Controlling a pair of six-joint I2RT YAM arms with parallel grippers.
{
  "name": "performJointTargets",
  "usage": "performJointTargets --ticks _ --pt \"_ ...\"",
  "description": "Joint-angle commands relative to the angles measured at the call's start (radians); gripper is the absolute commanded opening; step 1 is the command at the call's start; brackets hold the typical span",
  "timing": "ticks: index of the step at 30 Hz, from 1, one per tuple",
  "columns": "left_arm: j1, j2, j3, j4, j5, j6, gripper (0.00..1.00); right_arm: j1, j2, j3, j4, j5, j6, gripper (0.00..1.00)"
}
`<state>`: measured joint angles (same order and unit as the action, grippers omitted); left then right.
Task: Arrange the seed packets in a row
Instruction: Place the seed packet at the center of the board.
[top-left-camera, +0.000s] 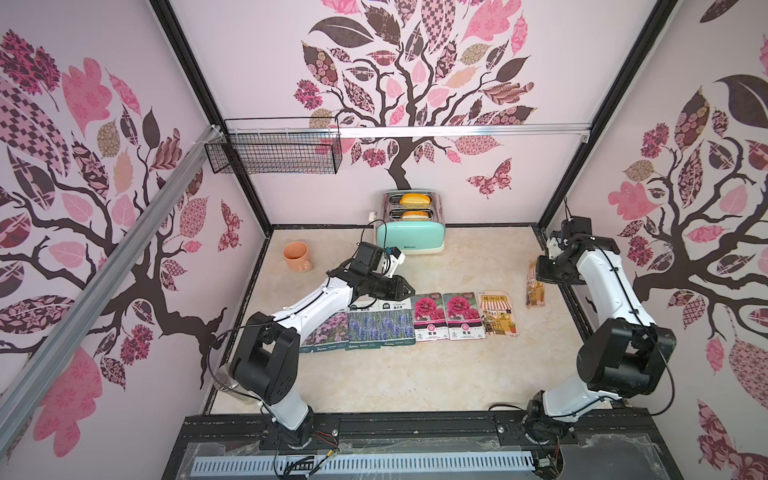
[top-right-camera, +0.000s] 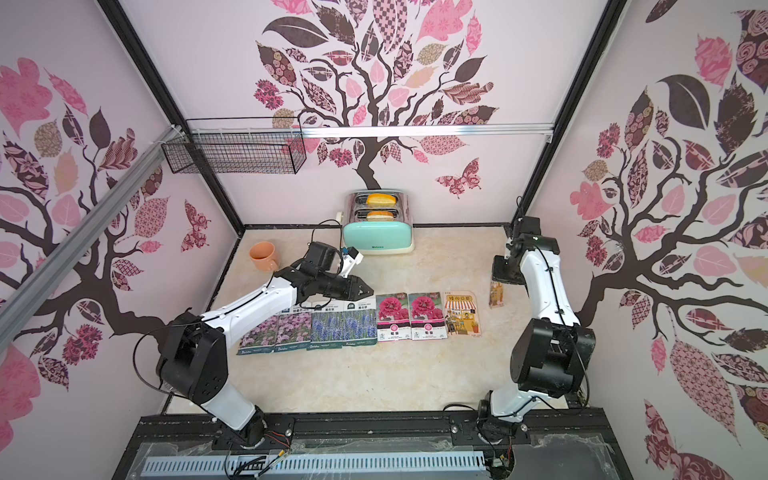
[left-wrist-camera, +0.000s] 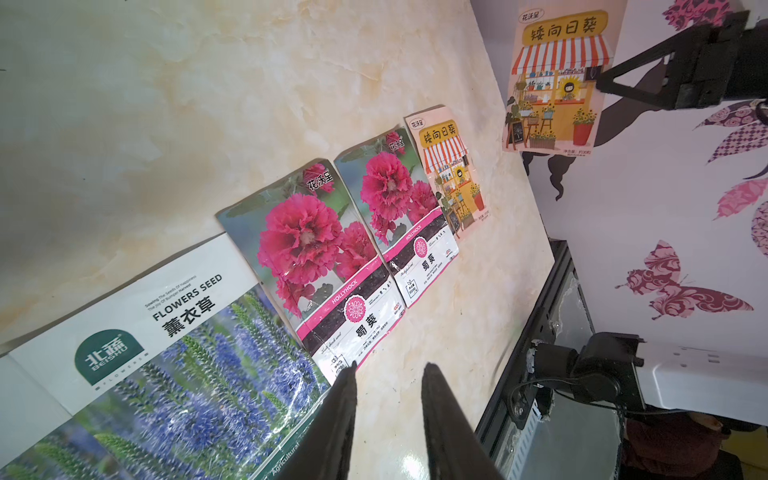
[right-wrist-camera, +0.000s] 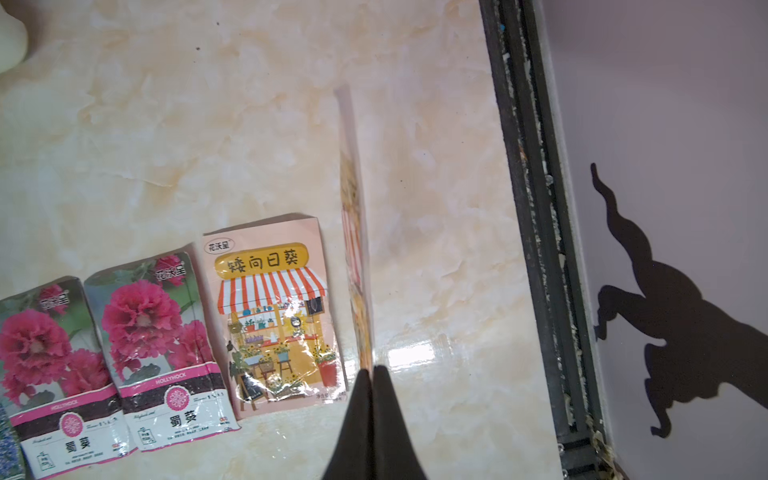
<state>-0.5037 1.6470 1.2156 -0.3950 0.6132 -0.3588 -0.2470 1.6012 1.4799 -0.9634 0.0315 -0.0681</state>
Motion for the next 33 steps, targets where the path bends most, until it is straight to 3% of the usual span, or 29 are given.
performJointTargets --ticks 1,15,24,33 --pt "0.004 -0.020 -0.016 0.044 0.027 0.000 0.29 -0.034 -0.002 0.005 -0.009 0.058 -0.009 0.00" --pt "0.013 -0.011 -0.014 0.038 0.040 0.015 0.28 -0.071 0.120 0.043 -0.003 -0.016 0.002 0.00" --pt "0.019 -0.018 -0.021 0.043 0.057 0.015 0.28 -0.064 0.153 0.015 -0.030 0.031 0.007 0.00" --pt "0.023 -0.001 -0.021 0.050 0.064 0.008 0.28 -0.064 0.093 0.061 -0.078 -0.034 0.031 0.00"
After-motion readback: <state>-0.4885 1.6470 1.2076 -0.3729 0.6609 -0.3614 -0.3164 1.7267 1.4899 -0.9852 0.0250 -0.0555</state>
